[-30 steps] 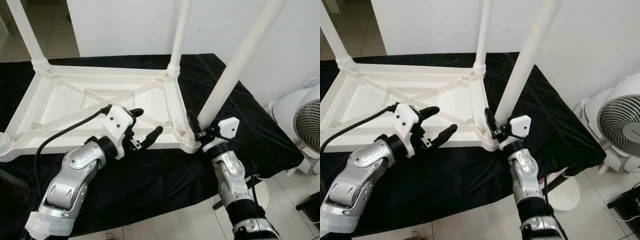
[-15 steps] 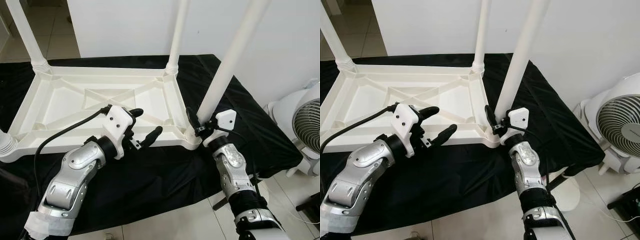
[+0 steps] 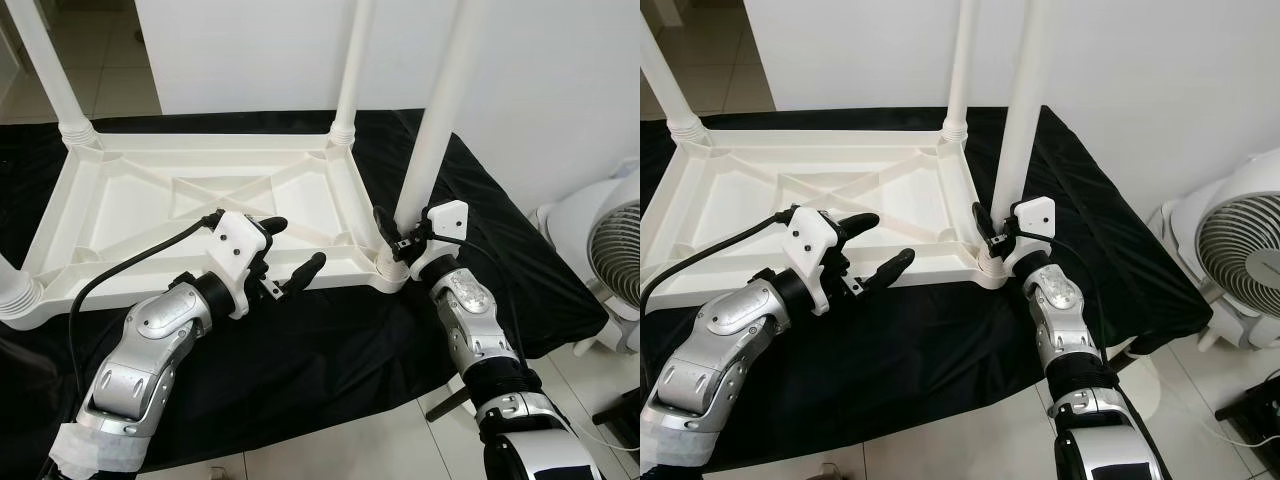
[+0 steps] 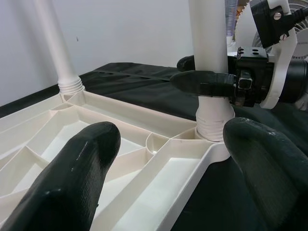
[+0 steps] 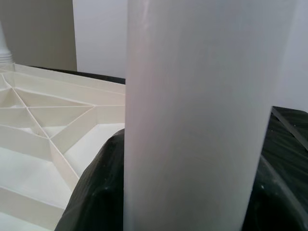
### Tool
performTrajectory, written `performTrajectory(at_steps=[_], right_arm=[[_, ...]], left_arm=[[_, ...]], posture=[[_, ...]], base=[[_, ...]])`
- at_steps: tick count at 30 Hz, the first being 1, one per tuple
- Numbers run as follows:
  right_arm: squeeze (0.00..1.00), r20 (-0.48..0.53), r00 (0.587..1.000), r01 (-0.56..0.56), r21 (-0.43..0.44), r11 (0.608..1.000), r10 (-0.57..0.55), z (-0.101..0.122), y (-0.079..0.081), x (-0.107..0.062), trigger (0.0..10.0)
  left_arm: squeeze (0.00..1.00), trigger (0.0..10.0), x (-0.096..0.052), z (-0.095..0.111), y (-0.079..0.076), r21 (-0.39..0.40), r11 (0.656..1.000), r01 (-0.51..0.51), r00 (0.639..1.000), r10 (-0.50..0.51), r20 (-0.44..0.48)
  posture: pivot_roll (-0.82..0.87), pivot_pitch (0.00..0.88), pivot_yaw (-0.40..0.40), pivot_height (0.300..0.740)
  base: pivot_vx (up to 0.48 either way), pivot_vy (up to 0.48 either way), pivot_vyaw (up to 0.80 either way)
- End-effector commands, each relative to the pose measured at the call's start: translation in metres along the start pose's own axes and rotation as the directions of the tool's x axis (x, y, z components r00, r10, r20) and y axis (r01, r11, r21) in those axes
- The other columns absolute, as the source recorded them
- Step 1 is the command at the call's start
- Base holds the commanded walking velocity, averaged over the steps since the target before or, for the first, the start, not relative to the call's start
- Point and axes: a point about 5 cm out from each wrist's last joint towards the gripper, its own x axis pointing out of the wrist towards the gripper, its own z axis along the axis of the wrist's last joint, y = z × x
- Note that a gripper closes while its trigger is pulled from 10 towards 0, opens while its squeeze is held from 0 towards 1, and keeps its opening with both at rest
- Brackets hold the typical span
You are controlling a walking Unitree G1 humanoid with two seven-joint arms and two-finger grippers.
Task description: Building children table
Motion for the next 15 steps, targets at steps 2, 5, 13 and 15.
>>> performTrajectory(at_steps=[2,5,13,15], right_arm=[[0.0,-0.268,0.963,0.036,0.042,0.998,-0.024,-0.056,0.001,-0.034,10.0],[0.0,-0.248,0.968,0.039,0.05,0.998,-0.025,-0.055,0.003,-0.036,10.0],[0.0,-0.203,0.978,0.076,0.135,0.988,-0.047,-0.058,-0.002,-0.046,10.0],[0.0,-0.19,0.98,0.076,0.099,0.992,-0.056,-0.057,-0.003,-0.049,10.0]], left_arm=[[0.0,10.0,0.0,0.003,-0.002,0.006,1.0,0.001,1.0,-0.001,0.01],[0.0,10.0,0.0,0.003,-0.002,0.007,1.0,-0.002,1.0,0.002,0.011],[0.0,10.0,-0.001,0.004,0.0,0.011,1.0,-0.005,1.0,0.005,0.012],[0.0,10.0,-0.001,0.004,0.001,0.012,1.0,-0.007,1.0,0.007,0.013]], posture=[[0.16,0.07,-0.046,0.74],[0.15,0.072,-0.045,0.74],[0.16,0.073,-0.045,0.74],[0.16,0.076,-0.044,0.74]], base=[[0.0,0.0,0.0],[0.0,0.0,0.0],[0.0,0.0,0.0],[0.0,0.0,0.0]])
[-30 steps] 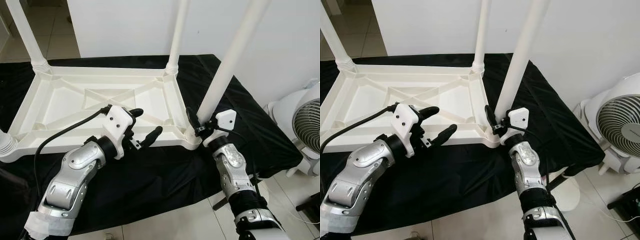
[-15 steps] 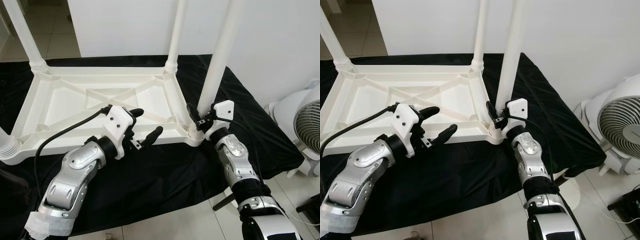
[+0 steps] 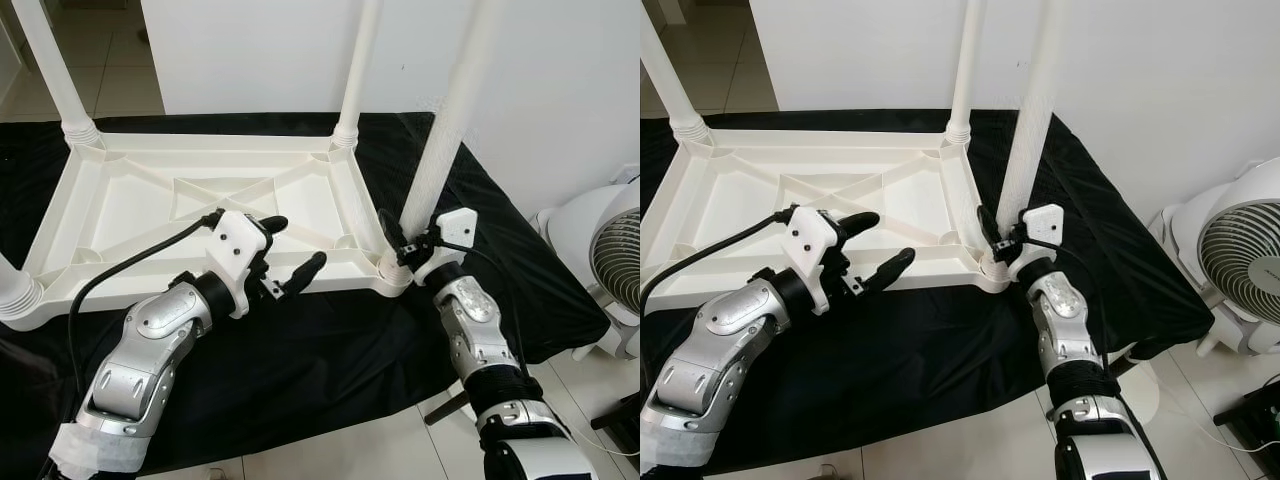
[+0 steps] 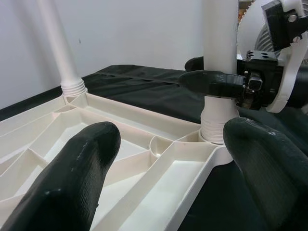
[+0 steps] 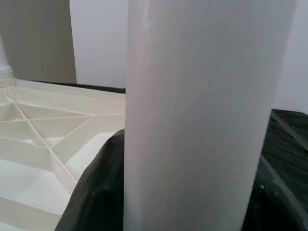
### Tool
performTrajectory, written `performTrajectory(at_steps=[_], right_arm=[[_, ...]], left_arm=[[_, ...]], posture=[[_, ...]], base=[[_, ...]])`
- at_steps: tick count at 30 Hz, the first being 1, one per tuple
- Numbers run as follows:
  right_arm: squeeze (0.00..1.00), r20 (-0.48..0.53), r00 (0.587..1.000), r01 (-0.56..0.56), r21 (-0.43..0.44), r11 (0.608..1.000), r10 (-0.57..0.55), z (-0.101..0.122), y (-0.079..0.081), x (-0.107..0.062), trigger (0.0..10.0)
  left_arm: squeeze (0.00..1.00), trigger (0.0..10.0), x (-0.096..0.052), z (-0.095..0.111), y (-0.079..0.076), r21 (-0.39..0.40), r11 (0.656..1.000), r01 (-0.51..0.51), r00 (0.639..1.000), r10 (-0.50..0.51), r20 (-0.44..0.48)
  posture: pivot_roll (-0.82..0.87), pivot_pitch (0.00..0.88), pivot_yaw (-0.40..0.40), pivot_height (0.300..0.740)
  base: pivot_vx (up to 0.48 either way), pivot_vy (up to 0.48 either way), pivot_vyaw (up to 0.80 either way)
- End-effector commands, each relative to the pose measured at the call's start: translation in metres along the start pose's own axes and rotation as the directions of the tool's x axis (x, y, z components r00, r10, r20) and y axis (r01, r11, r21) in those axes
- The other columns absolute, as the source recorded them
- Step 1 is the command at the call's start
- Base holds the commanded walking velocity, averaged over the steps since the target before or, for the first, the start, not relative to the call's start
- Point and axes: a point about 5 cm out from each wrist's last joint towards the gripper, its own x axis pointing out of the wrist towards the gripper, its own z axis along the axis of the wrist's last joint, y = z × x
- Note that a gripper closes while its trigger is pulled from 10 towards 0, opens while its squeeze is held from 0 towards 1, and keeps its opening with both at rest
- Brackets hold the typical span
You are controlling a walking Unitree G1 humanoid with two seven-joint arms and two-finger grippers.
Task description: Building children table
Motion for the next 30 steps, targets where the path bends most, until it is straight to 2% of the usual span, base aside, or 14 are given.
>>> performTrajectory(at_steps=[1,2,3,8,14,15,17,18,21,30], right_arm=[[0.0,-0.227,0.973,0.037,0.021,0.999,-0.031,-0.049,-0.003,-0.042,10.0],[0.0,-0.227,0.973,0.037,0.021,0.999,-0.031,-0.049,-0.003,-0.042,10.0],[0.0,-0.216,0.976,0.003,-0.031,1.0,-0.009,-0.049,-0.001,-0.047,10.0],[0.0,-0.196,0.98,-0.039,-0.072,0.997,0.024,-0.048,0.001,-0.051,10.0],[0.0,-0.23,0.973,-0.036,-0.045,0.998,0.024,-0.052,0.0,-0.055,10.0],[0.0,-0.248,0.968,-0.02,-0.006,1.0,0.018,-0.055,-0.001,-0.056,10.0],[0.0,-0.261,0.965,-0.008,0.02,1.0,0.013,-0.057,-0.001,-0.057,10.0],[0.0,-0.286,0.958,0.022,0.065,0.998,-0.002,-0.06,-0.002,-0.058,10.0],[0.0,-0.289,0.957,0.026,0.069,0.997,-0.005,-0.061,-0.002,-0.058,10.0],[0.0,-0.403,0.915,0.084,0.097,0.992,-0.038,-0.069,-0.008,-0.052,10.0]], left_arm=[[0.0,10.0,-0.001,0.003,0.002,0.009,1.0,-0.01,1.0,0.01,0.007],[0.0,10.0,-0.001,0.003,0.002,0.009,1.0,-0.01,1.0,0.01,0.007],[0.0,10.0,-0.002,0.003,0.003,0.009,1.0,-0.013,1.0,0.013,0.006],[0.0,10.0,-0.002,0.004,0.003,0.01,1.0,-0.015,1.0,0.015,0.004],[0.0,10.0,-0.002,0.004,0.004,0.011,1.0,-0.018,1.0,0.018,0.004],[0.0,10.0,-0.002,0.004,0.005,0.012,1.0,-0.017,1.0,0.017,0.003],[0.0,10.0,-0.002,0.004,0.005,0.013,1.0,-0.017,1.0,0.017,0.003],[0.0,10.0,-0.003,0.005,0.005,0.014,1.0,-0.017,1.0,0.017,0.003],[0.0,10.0,-0.003,0.005,0.005,0.014,1.0,-0.017,1.0,0.017,0.003],[0.0,10.0,-0.002,0.006,0.006,0.021,1.0,-0.015,1.0,0.015,0.004]], posture=[[0.16,0.08,-0.04,0.74],[0.16,0.08,-0.04,0.74],[0.15,0.085,-0.039,0.74],[0.15,0.091,-0.035,0.74],[0.15,0.095,-0.033,0.74],[0.15,0.096,-0.033,0.74],[0.15,0.097,-0.032,0.74],[0.15,0.098,-0.03,0.74],[0.15,0.098,-0.03,0.74],[0.15,0.096,-0.03,0.74]], base=[[0.0,0.0,0.0],[0.0,0.0,0.0],[0.0,0.0,0.0],[0.0,0.0,0.0],[0.0,0.0,0.0],[0.0,0.0,0.0],[0.0,0.0,0.0],[0.0,0.0,0.0],[0.0,0.0,0.0],[0.0,0.0,0.0]])
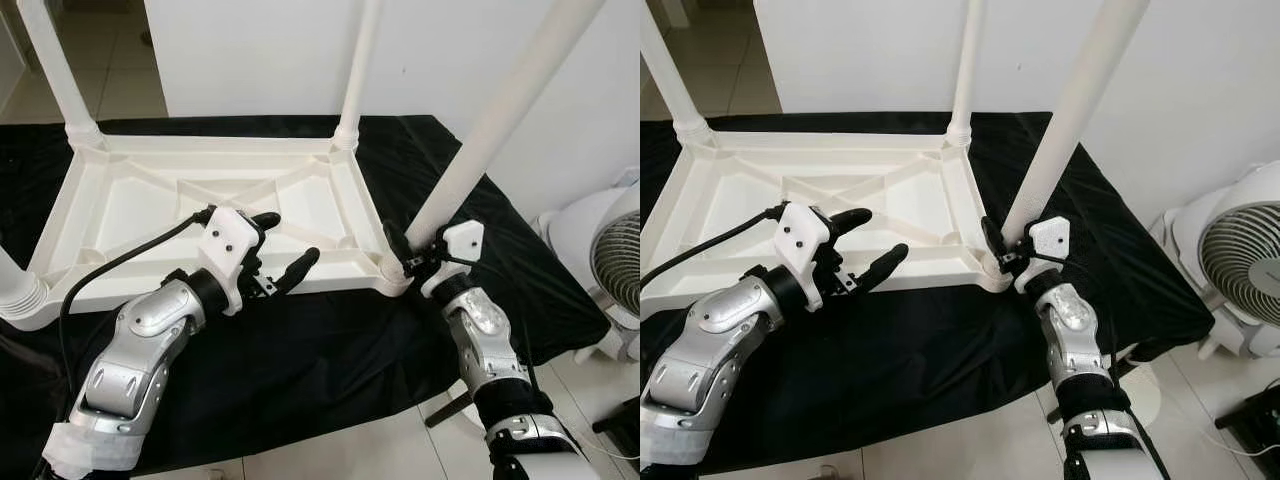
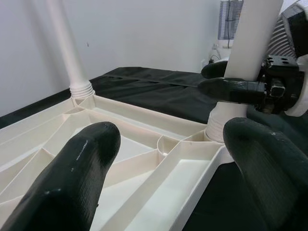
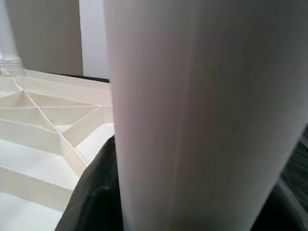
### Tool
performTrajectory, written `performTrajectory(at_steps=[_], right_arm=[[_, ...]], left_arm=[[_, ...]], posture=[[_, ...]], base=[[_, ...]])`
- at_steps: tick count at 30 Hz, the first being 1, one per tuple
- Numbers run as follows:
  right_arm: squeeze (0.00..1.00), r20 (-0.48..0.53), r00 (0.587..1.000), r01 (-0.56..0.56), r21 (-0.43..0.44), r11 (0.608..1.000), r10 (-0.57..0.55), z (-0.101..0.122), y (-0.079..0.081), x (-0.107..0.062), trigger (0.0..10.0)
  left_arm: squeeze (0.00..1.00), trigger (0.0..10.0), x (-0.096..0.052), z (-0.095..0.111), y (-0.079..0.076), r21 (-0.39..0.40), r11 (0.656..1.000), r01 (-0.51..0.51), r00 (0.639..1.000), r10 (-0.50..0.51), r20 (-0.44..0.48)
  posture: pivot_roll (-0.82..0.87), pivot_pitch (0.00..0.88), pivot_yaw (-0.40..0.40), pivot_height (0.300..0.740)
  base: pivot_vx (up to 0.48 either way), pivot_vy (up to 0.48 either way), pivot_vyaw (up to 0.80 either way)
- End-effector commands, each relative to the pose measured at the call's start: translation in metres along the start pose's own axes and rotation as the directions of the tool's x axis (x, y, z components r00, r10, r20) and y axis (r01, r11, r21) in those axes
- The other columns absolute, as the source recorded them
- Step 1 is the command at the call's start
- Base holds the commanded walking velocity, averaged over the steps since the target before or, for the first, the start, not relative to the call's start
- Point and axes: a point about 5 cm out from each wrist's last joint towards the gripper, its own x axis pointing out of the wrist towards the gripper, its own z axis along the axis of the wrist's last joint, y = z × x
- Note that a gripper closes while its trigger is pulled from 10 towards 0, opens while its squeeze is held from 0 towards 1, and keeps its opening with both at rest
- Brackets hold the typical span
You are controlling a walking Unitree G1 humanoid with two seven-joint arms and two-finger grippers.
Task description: Building children table
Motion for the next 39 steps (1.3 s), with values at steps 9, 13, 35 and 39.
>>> performTrajectory(at_steps=[9,13,35,39], right_arm=[[0.0,-0.402,0.914,0.109,0.135,0.985,-0.046,-0.068,-0.005,-0.037,10.0],[0.0,-0.412,0.91,0.133,0.159,0.978,-0.057,-0.068,-0.007,-0.035,10.0],[0.0,-0.413,0.889,0.311,0.231,0.922,-0.196,-0.059,-0.025,-0.023,10.0],[0.0,-0.418,0.871,0.377,0.232,0.897,-0.258,-0.061,-0.028,-0.026,10.0]], left_arm=[[0.0,10.0,0.001,0.005,0.001,0.012,1.0,0.0,1.0,-0.001,0.009],[0.0,10.0,0.0,0.005,0.0,0.012,1.0,-0.002,1.0,0.002,0.01],[0.0,10.0,0.001,0.006,-0.001,0.014,1.0,0.0,1.0,0.0,0.014],[0.0,10.0,0.001,0.006,-0.001,0.015,1.0,0.0,1.0,-0.001,0.015]], posture=[[0.16,0.094,-0.037,0.74],[0.16,0.093,-0.035,0.74],[0.16,0.083,-0.044,0.74],[0.16,0.081,-0.043,0.74]], base=[[0.0,0.0,0.0],[0.0,0.0,0.0],[0.0,0.0,0.0],[0.0,0.0,0.0]])
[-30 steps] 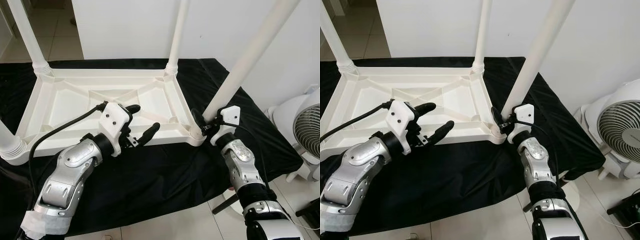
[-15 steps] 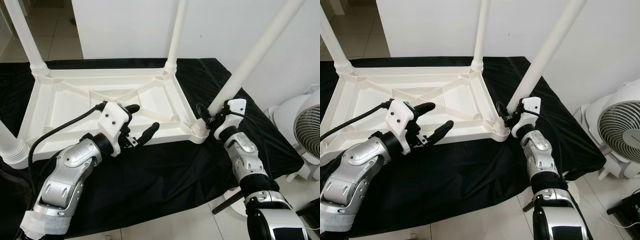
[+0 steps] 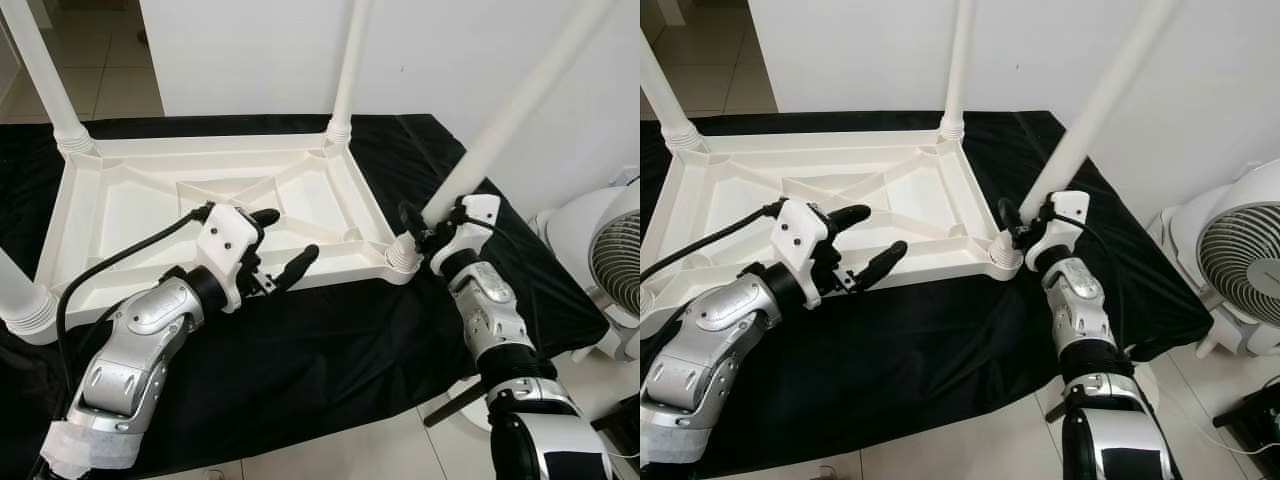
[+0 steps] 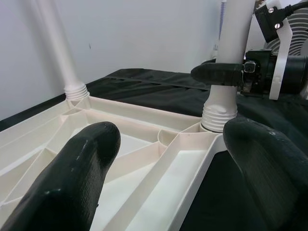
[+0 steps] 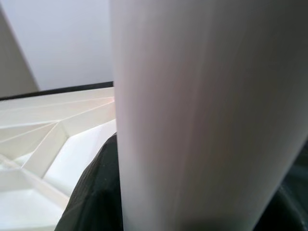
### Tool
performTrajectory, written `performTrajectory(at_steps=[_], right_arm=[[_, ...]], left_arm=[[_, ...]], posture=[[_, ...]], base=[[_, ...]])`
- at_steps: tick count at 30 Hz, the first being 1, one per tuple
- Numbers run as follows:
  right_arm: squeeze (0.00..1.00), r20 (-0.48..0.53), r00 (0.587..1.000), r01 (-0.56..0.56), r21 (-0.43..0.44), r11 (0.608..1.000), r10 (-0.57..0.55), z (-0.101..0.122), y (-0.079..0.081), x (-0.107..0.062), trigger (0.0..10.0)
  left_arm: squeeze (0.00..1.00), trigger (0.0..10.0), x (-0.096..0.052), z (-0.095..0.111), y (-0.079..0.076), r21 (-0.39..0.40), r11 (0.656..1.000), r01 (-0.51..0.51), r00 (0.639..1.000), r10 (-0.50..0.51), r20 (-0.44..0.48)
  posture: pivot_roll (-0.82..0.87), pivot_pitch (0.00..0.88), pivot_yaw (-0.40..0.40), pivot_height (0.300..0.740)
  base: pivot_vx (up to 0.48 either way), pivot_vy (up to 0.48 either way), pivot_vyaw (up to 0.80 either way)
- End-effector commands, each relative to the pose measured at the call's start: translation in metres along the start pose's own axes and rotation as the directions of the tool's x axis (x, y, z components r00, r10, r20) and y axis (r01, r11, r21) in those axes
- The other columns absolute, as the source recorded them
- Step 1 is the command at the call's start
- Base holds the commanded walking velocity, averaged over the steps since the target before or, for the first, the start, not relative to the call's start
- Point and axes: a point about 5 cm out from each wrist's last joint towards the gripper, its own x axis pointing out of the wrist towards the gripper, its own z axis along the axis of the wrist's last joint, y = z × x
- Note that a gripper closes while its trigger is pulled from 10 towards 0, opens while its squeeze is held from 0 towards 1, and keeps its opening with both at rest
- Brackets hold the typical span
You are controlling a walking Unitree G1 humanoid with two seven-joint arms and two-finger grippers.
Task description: Building children table
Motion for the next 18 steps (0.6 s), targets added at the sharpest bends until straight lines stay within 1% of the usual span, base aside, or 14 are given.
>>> performTrajectory(at_steps=[1,2,3,5,8,14,15,16,17,18], right_arm=[[0.0,-0.316,0.933,0.197,0.046,0.979,-0.173,-0.068,-0.023,-0.038,10.0],[0.0,-0.316,0.933,0.197,0.046,0.979,-0.173,-0.068,-0.023,-0.038,10.0],[0.0,-0.32,0.927,0.223,0.047,0.974,-0.197,-0.069,-0.025,-0.04,10.0],[0.0,-0.325,0.919,0.258,0.071,0.964,-0.222,-0.07,-0.028,-0.041,10.0],[0.0,-0.333,0.918,0.255,0.074,0.964,-0.217,-0.068,-0.028,-0.039,10.0],[0.0,-0.362,0.906,0.253,0.043,0.967,-0.221,-0.063,-0.03,-0.032,10.0],[0.0,-0.358,0.907,0.253,0.039,0.967,-0.223,-0.061,-0.03,-0.03,10.0],[0.0,-0.342,0.914,0.236,0.01,0.972,-0.219,-0.057,-0.03,-0.027,10.0],[0.0,-0.342,0.914,0.236,0.01,0.972,-0.219,-0.057,-0.03,-0.027,10.0],[0.0,-0.326,0.922,0.219,-0.012,0.976,-0.211,-0.053,-0.03,-0.025,10.0]], left_arm=[[0.0,10.0,0.002,0.003,-0.002,0.004,1.0,0.003,1.0,-0.003,0.01],[0.0,10.0,0.002,0.003,-0.002,0.004,1.0,0.003,1.0,-0.003,0.01],[0.0,10.0,0.002,0.003,-0.002,0.003,1.0,0.004,1.0,-0.004,0.01],[0.0,10.0,0.002,0.002,-0.002,0.003,1.0,0.006,1.0,-0.006,0.009],[0.0,10.0,0.002,0.002,-0.002,0.004,1.0,0.008,1.0,-0.008,0.009],[0.0,10.0,0.003,0.003,-0.002,0.008,1.0,0.009,1.0,-0.009,0.009],[0.0,10.0,0.003,0.003,-0.002,0.009,1.0,0.009,1.0,-0.009,0.009],[0.0,10.0,0.003,0.003,-0.002,0.009,1.0,0.008,1.0,-0.008,0.009],[0.0,10.0,0.003,0.003,-0.002,0.009,1.0,0.008,1.0,-0.008,0.009],[0.0,10.0,0.003,0.003,-0.002,0.009,1.0,0.007,1.0,-0.008,0.01]], posture=[[0.15,0.081,-0.042,0.74],[0.15,0.081,-0.042,0.74],[0.15,0.082,-0.043,0.74],[0.15,0.081,-0.041,0.74],[0.15,0.082,-0.039,0.74],[0.15,0.085,-0.039,0.74],[0.15,0.086,-0.041,0.74],[0.15,0.088,-0.041,0.74],[0.15,0.088,-0.041,0.74],[0.15,0.088,-0.041,0.74]], base=[[0.0,0.0,0.0],[0.0,0.0,0.0],[0.0,0.0,0.0],[0.0,0.0,0.0],[0.0,0.0,0.0],[0.0,0.0,0.0],[0.0,0.0,0.0],[0.0,0.0,0.0],[0.0,0.0,0.0],[0.0,0.0,0.0]])
